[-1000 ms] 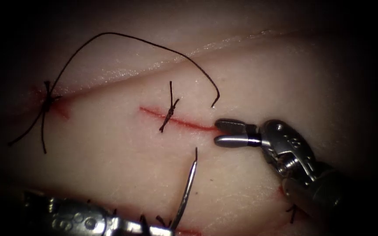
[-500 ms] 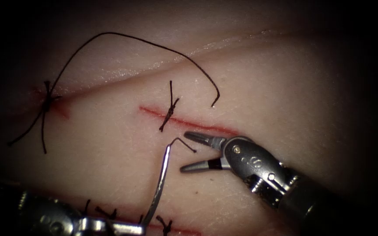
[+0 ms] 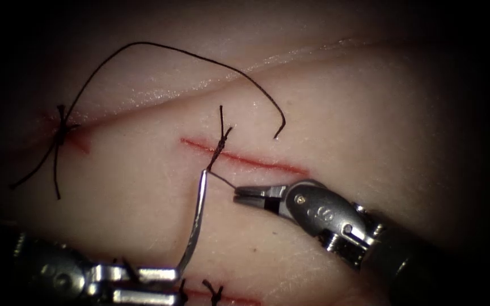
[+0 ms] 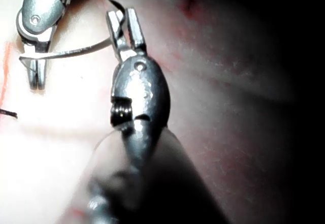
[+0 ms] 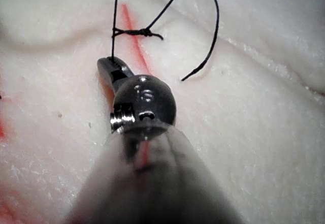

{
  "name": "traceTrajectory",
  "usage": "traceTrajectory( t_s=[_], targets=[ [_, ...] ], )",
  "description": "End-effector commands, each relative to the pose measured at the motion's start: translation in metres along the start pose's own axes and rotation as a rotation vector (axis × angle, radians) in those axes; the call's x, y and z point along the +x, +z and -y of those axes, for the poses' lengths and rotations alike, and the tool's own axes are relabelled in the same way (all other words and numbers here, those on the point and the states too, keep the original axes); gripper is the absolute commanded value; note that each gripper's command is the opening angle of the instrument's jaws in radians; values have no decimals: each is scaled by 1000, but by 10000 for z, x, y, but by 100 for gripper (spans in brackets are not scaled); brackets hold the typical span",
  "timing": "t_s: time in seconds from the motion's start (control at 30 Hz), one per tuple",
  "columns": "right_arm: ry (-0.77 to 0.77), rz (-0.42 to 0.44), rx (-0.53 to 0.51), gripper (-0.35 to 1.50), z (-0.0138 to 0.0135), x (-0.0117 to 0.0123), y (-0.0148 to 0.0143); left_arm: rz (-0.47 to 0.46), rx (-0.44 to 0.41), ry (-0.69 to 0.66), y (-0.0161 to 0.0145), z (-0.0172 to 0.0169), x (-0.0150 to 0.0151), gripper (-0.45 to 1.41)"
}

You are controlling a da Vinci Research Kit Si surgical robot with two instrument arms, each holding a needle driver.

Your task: Wound Closure

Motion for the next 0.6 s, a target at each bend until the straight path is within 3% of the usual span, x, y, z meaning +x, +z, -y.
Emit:
traceTrajectory(
  t_s=[0.03, 0.33, 0.6],
  targets=[
    [2, -7, -3, -35, 14, 10, 9, 10, 20, 2, 2, -4, -13, -45],
    [4, -15, 3, -35, 67, 59, 5, 48, 121, 31, 4, -8, -44, -45],
    [9, -47, 33, -35, 103, 109, 18, 9, 175, 34, -16, -50, -45, -45]
  ],
)
